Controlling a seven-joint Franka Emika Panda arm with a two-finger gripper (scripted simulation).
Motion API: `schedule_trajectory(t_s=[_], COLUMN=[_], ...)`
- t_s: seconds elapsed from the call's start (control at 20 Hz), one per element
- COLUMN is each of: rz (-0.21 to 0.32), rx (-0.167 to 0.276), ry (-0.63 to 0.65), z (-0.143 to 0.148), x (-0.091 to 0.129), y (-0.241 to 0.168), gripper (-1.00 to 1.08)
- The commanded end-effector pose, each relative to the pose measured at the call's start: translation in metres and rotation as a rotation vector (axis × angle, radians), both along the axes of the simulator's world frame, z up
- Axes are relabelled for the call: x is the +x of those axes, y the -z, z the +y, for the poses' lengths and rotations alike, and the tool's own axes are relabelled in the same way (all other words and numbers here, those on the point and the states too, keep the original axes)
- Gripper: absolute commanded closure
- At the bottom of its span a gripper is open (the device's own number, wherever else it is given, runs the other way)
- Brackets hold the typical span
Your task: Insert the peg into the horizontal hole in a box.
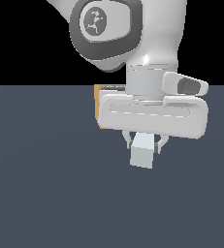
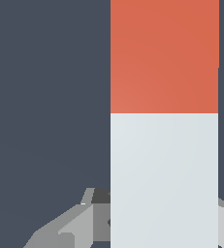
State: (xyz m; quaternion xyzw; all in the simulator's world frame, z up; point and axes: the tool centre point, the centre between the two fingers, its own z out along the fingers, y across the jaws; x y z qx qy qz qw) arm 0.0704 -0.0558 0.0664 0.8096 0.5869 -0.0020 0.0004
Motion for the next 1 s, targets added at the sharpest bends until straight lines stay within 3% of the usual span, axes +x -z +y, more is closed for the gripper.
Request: schedule_trajectory(t_s=[0.0, 0.3, 0.6, 0.95], rz=[-0.003, -0.003, -0.003, -0.002], rx=[0.0, 0.001, 0.003, 0.004], ry=[-0.096, -0.299, -0.463, -0.556], z=[0.025, 0.082, 0.13, 0.158], x=[0.015, 0.036, 0.043, 0.043], y=[-0.01, -0.026, -0.038, -0.045], gripper=[1.08, 1.08, 1.08, 1.08])
